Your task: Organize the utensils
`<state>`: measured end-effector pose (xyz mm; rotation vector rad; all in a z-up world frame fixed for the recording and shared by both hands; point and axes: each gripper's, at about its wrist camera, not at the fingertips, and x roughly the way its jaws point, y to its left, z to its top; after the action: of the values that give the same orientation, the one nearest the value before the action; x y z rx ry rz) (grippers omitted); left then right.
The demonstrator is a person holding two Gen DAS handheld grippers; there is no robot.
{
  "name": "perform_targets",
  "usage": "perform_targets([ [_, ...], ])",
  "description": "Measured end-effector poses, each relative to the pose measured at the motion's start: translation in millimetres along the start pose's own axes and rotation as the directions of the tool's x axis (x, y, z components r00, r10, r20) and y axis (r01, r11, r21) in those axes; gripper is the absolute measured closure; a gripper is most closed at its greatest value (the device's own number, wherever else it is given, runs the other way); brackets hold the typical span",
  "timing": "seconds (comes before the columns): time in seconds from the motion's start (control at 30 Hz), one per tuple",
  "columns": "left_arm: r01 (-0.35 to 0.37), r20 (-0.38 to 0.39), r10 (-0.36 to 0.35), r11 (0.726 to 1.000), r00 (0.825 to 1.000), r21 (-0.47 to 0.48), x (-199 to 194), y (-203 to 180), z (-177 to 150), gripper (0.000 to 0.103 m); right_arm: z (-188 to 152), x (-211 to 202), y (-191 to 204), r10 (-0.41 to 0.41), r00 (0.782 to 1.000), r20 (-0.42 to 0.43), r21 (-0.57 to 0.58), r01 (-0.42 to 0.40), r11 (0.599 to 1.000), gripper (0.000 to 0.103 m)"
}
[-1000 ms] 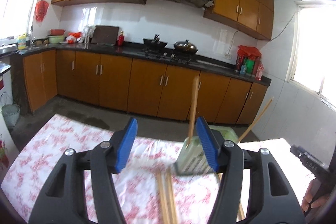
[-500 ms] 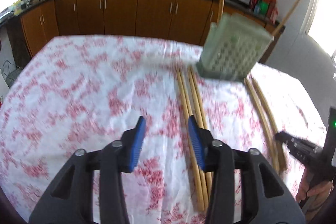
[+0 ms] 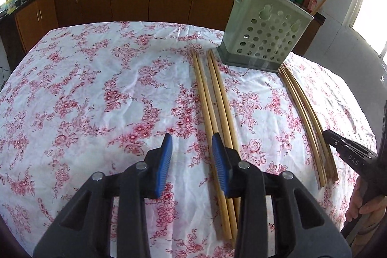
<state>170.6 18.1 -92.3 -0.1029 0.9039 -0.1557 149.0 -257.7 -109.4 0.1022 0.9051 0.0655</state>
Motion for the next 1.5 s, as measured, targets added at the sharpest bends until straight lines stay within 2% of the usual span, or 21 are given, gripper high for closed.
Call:
perform_targets([
  [0.07,0.003,-0.004,-0.003,1.000,1.000,0.013,2,-2,-1,0.073,1,0,-3,-0.039,0.999,0.006,0.006,0.039,0.999,0.095],
  [0.17,0.007,-0.005,-0.007,0.999,1.000,0.032,2,-5,-3,0.076,2,1,-10,-0.018,1.000,0.006,0.045,0.018,0.999,0.095],
  [0.37,-0.010,-0.027,0.013,0.996,1.000,0.083,8,-15,-7,0.082,1,1,-10,-0.022,1.000,0.010,0.032,0.022,0.999,0.095],
  [0.63,-0.038,-0.035,0.043,0.991,0.998,0.130,14,-24,-12,0.082,-2,-2,-8,-0.025,1.000,0.011,0.014,0.025,1.000,0.095],
  [0.77,-0.070,-0.018,0.073,0.986,0.997,0.155,13,-28,-15,0.086,-3,-3,-8,-0.019,1.000,0.015,0.004,0.018,1.000,0.094],
  [0.87,-0.097,-0.018,0.101,0.987,0.995,0.128,15,-19,-8,0.094,-1,-2,-7,-0.032,0.999,0.019,-0.023,0.032,0.999,0.095],
  [1.07,-0.166,-0.006,0.166,0.986,0.986,0.033,24,26,15,0.091,10,6,-26,-0.079,0.996,0.037,0.026,0.078,0.997,0.095],
  [1.17,-0.154,0.009,0.154,0.988,0.988,0.008,24,38,18,0.091,11,7,-29,-0.075,0.996,0.039,0.034,0.073,0.997,0.095],
  [1.5,-0.135,0.017,0.135,0.991,0.991,-0.007,24,42,20,0.091,11,8,-29,-0.076,0.996,0.039,0.034,0.074,0.997,0.094],
])
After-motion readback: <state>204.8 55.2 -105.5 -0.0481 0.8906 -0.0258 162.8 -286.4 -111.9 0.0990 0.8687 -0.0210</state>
